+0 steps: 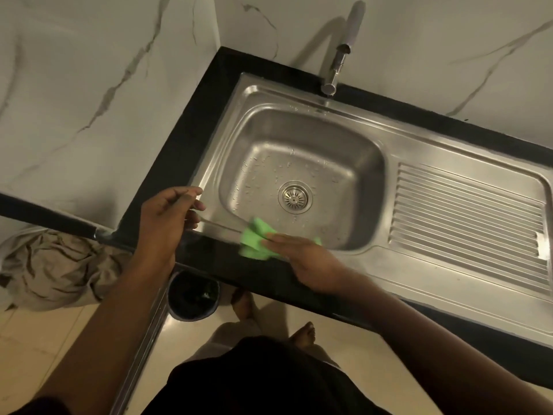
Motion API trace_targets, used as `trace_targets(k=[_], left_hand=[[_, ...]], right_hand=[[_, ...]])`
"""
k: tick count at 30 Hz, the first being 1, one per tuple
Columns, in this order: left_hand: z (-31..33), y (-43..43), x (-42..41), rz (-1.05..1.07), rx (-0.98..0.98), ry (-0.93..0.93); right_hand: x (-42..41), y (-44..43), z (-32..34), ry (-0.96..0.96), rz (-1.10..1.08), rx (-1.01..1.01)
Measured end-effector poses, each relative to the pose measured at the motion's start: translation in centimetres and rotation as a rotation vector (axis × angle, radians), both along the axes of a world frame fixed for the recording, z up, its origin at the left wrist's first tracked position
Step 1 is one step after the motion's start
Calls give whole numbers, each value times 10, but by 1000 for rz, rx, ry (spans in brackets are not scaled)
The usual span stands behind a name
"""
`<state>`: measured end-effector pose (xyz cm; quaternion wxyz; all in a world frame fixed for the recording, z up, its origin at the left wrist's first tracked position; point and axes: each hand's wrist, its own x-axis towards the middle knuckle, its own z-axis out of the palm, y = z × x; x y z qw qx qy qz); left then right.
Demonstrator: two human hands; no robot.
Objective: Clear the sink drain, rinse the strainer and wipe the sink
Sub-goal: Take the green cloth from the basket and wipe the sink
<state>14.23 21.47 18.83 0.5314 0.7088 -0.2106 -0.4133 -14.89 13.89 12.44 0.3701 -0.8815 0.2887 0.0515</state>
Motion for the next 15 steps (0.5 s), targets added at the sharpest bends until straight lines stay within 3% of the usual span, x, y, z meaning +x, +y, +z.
trace_targets(k=[3,6,15], left_hand=[[-4,-1,17,-28,20,-32],[-8,0,30,-42,38,-44],[-10,-17,37,2,-17,-23]], right_hand=[[-66,-1,0,15,-124,-32],[-70,9,-4,40,-163,-68],[90,7,-5,101,122,-105]])
